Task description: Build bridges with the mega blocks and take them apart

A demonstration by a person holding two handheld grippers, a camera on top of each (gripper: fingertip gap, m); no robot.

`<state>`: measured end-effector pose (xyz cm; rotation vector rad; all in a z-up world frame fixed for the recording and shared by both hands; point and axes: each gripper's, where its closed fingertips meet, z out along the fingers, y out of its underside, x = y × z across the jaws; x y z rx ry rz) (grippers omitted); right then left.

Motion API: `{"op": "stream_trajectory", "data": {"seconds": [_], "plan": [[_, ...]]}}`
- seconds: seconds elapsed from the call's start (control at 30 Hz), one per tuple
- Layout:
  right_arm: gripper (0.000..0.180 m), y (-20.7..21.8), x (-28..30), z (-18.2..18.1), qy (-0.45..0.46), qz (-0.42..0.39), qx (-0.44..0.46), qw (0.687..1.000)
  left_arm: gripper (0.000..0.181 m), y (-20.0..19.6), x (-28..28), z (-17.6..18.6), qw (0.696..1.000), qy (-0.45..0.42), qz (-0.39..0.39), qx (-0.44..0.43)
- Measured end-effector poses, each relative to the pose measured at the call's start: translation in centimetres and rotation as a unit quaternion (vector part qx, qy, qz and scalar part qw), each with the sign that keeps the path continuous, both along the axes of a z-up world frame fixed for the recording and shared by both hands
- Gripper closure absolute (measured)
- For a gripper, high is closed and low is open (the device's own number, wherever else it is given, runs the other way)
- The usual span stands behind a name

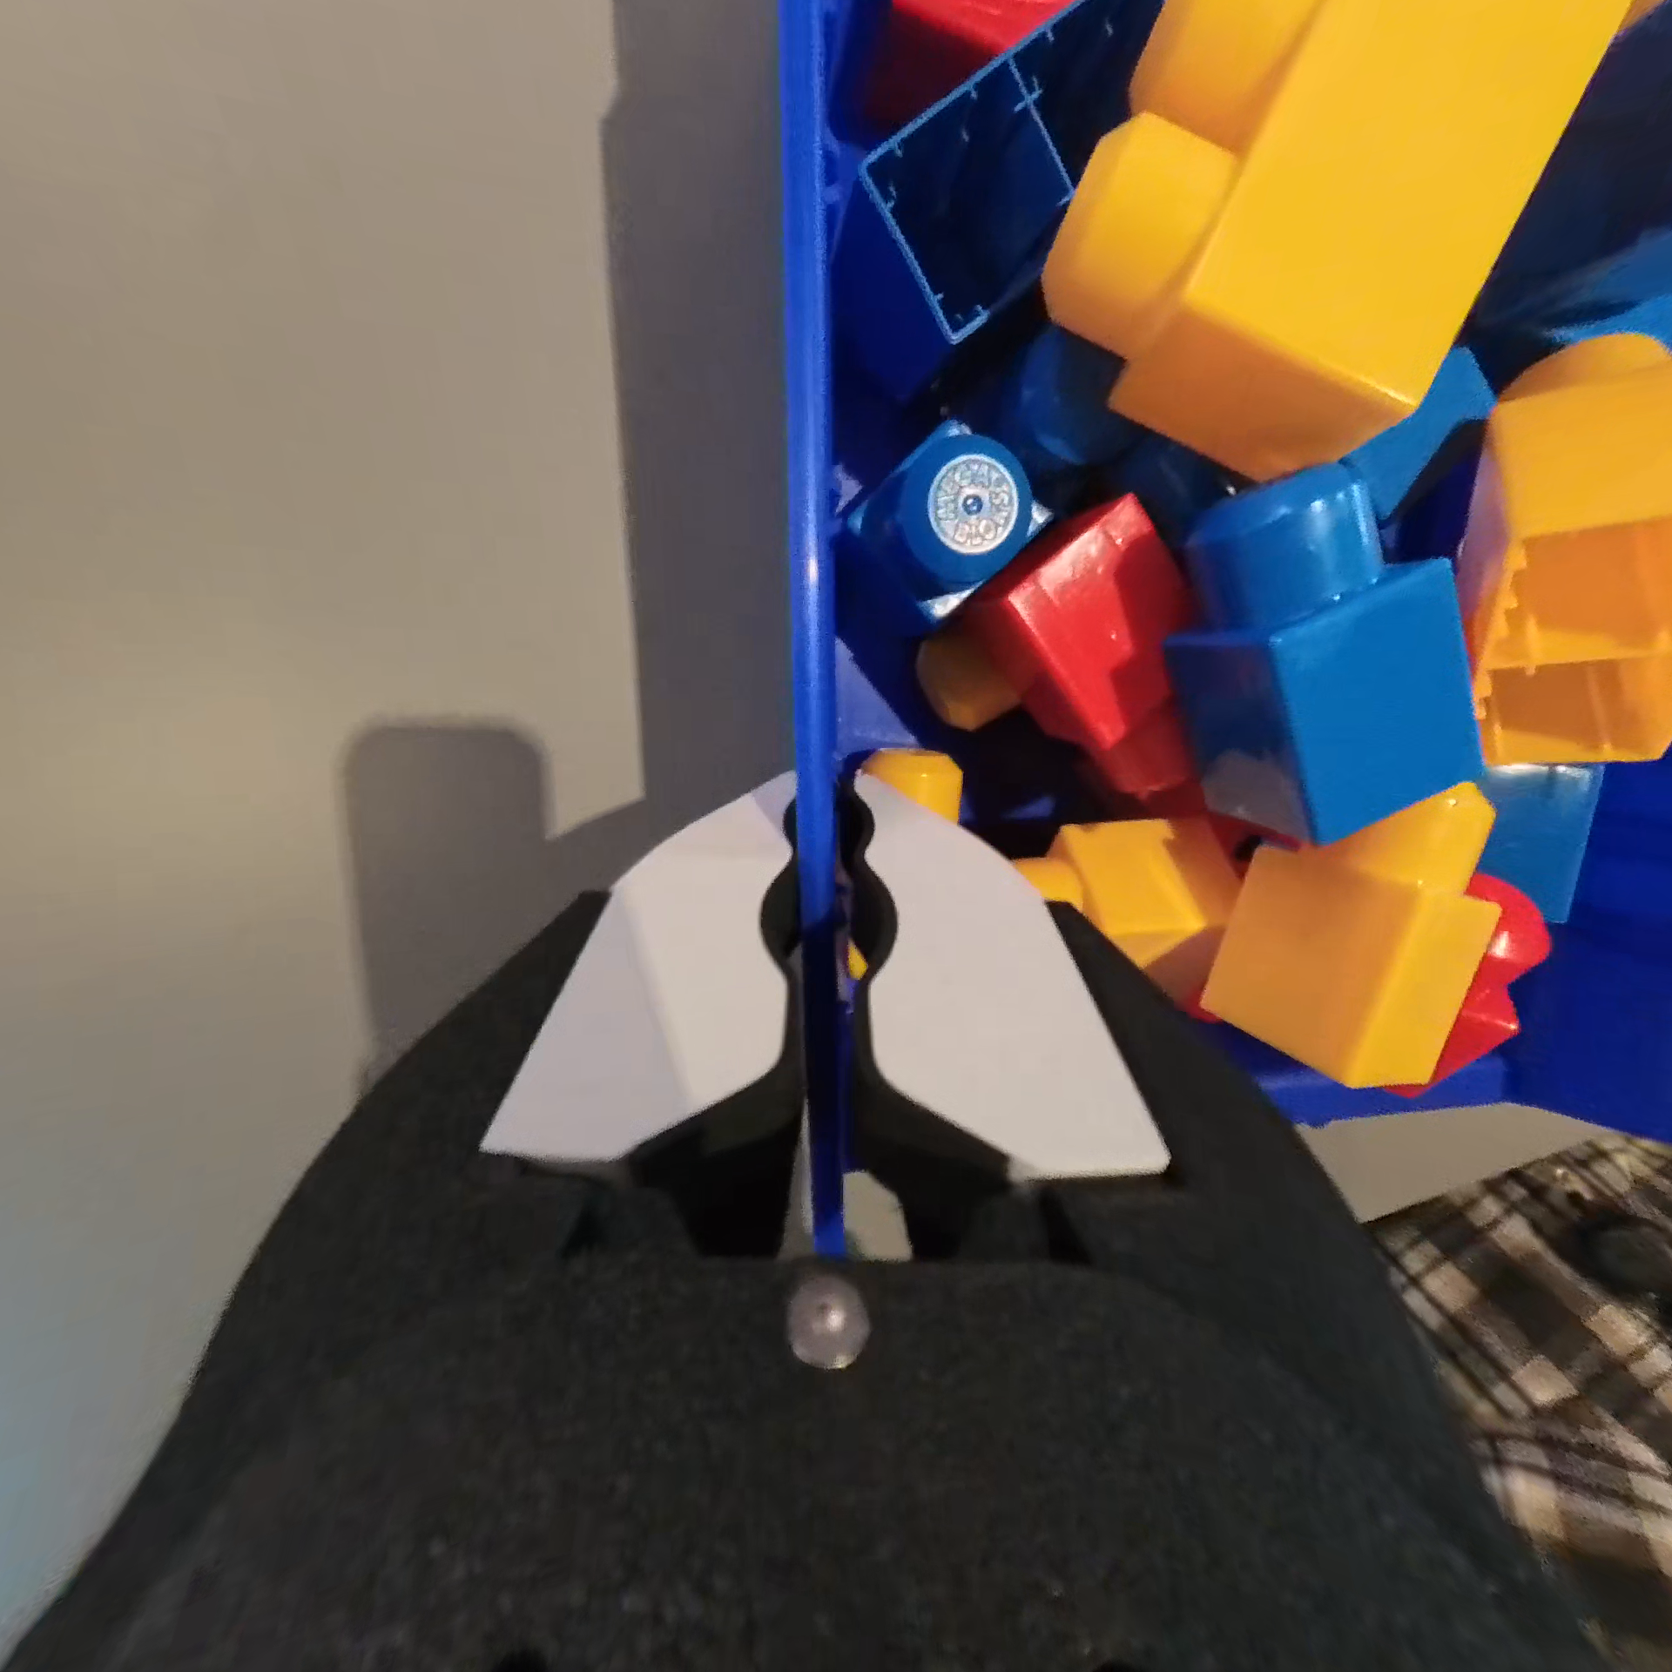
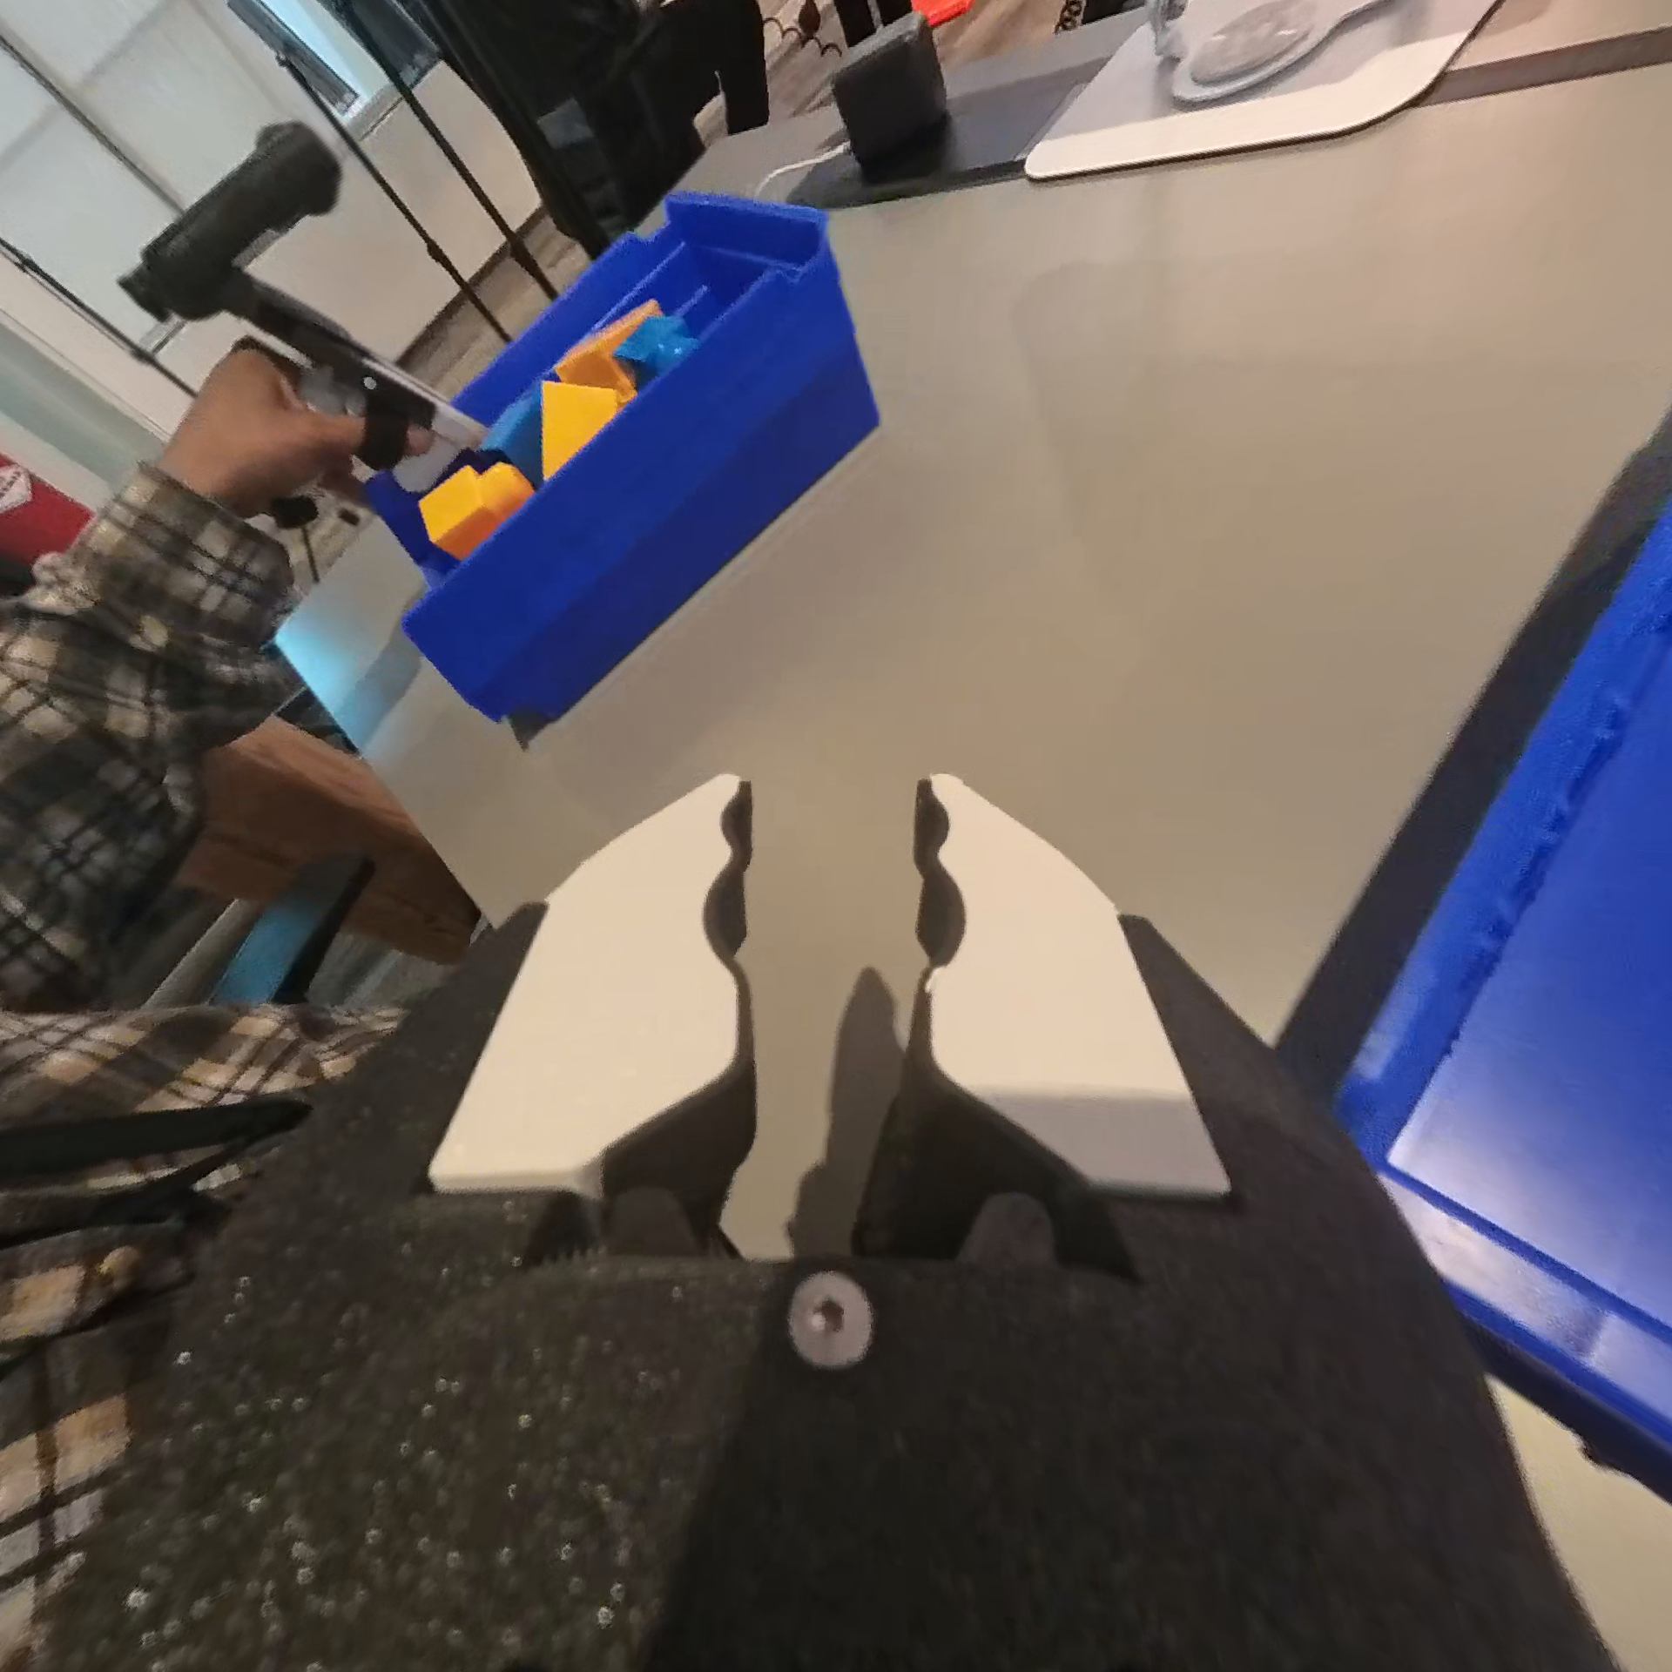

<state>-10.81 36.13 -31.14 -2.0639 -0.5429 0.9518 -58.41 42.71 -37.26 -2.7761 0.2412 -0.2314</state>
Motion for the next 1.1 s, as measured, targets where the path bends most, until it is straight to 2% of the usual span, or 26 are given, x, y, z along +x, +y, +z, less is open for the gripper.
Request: {"op": "stream_trajectory", "data": {"seconds": [0.33, 0.53, 0.77, 1.1], "plan": [[0.147, 1.4, -2.5, -1.3, 0.0, 0.01, -0.024, 1.0, 0.175, -4.4, -14.5, 0.1, 0.993, -0.005, 0.116, 0.016], [0.148, 2.1, -4.7, -1.6, 0.001, 0.019, -0.034, 0.999, 0.176, -6.4, -21.5, 0.2, 0.989, -0.003, 0.148, 0.022], [0.148, 2.6, -7.5, -1.7, -0.004, 0.039, -0.045, 0.998, 0.176, -7.2, -26.2, 0.3, 0.987, -0.007, 0.158, 0.029], [0.148, 2.6, -8.9, -1.5, -0.016, 0.045, -0.047, 0.998, 0.175, -6.7, -28.3, 0.3, 0.985, -0.016, 0.168, 0.029]]}}
